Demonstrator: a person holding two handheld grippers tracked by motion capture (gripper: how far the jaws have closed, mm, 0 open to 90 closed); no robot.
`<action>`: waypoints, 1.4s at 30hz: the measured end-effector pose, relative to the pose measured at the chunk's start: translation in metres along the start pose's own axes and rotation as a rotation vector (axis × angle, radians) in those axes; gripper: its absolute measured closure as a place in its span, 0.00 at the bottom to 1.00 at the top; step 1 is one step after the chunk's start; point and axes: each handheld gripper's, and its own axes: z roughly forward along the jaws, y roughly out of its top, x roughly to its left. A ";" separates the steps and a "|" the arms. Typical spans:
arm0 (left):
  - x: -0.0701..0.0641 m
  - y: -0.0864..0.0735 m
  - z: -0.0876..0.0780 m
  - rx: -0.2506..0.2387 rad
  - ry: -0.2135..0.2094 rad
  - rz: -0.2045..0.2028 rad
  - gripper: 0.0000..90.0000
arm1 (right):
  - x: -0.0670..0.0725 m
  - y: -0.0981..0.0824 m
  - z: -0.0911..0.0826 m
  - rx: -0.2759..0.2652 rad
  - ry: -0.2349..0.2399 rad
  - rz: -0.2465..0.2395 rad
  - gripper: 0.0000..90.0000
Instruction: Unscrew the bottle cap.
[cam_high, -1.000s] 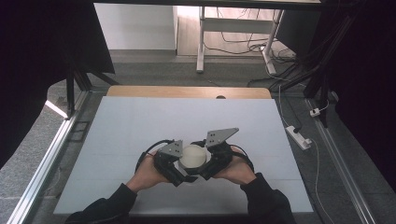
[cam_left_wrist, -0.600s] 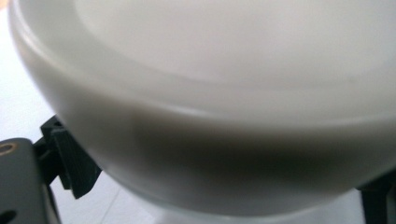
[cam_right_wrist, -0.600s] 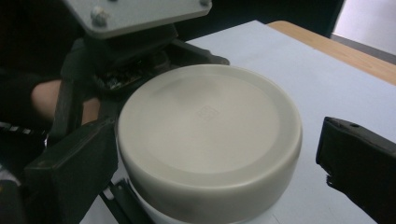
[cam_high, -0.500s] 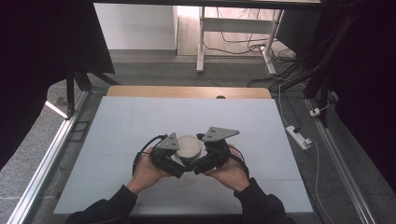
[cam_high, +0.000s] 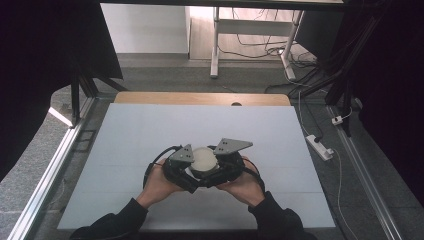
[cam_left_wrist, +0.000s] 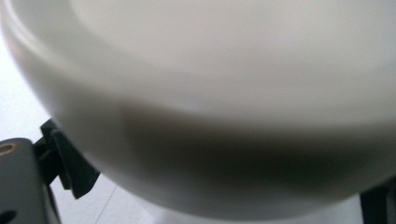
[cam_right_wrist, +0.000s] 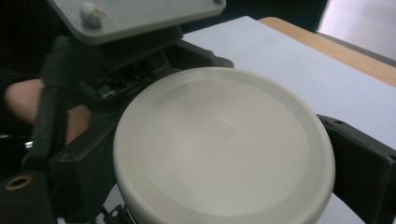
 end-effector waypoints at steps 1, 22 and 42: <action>0.001 0.000 0.000 -0.003 -0.016 0.000 0.08 | -0.002 0.000 -0.001 0.002 0.026 -0.001 0.08; 0.003 -0.003 0.002 0.039 -0.142 0.084 0.08 | -0.012 -0.002 -0.009 0.012 0.196 -0.077 0.08; 0.015 -0.009 -0.001 0.034 -0.070 0.036 0.08 | -0.013 0.000 -0.018 -0.018 0.174 -0.069 0.08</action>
